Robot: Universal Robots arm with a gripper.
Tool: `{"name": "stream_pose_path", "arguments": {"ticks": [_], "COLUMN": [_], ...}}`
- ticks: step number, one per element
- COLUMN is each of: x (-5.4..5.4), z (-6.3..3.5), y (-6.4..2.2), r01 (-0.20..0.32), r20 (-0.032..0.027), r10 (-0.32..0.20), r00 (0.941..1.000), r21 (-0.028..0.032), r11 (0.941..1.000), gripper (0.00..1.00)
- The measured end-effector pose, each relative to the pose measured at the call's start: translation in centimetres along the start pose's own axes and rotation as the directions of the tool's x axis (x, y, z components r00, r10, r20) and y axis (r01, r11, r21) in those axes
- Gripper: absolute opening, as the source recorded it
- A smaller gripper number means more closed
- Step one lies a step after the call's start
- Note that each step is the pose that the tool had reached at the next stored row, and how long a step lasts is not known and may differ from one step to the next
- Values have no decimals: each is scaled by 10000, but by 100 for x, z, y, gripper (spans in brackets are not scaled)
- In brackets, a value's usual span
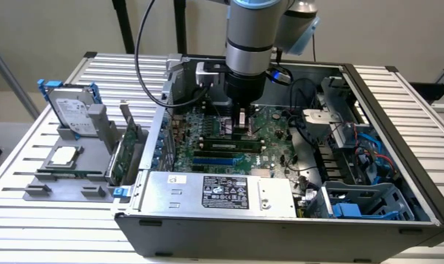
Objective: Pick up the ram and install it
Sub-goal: 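Press down the ram until it locks into place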
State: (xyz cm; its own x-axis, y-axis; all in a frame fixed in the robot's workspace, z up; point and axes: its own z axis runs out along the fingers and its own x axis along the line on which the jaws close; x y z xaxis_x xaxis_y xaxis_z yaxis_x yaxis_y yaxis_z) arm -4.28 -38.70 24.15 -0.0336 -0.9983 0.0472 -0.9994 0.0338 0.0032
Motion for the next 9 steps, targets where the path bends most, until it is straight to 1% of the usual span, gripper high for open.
{"name": "stream_pose_path", "arguments": {"ticks": [9], "x": [-13], "z": [91], "y": [19], "r01": [1], "r20": [-1], "r10": [-1], "r00": [10000], "r21": [0], "r11": [10000], "gripper": [0]}}
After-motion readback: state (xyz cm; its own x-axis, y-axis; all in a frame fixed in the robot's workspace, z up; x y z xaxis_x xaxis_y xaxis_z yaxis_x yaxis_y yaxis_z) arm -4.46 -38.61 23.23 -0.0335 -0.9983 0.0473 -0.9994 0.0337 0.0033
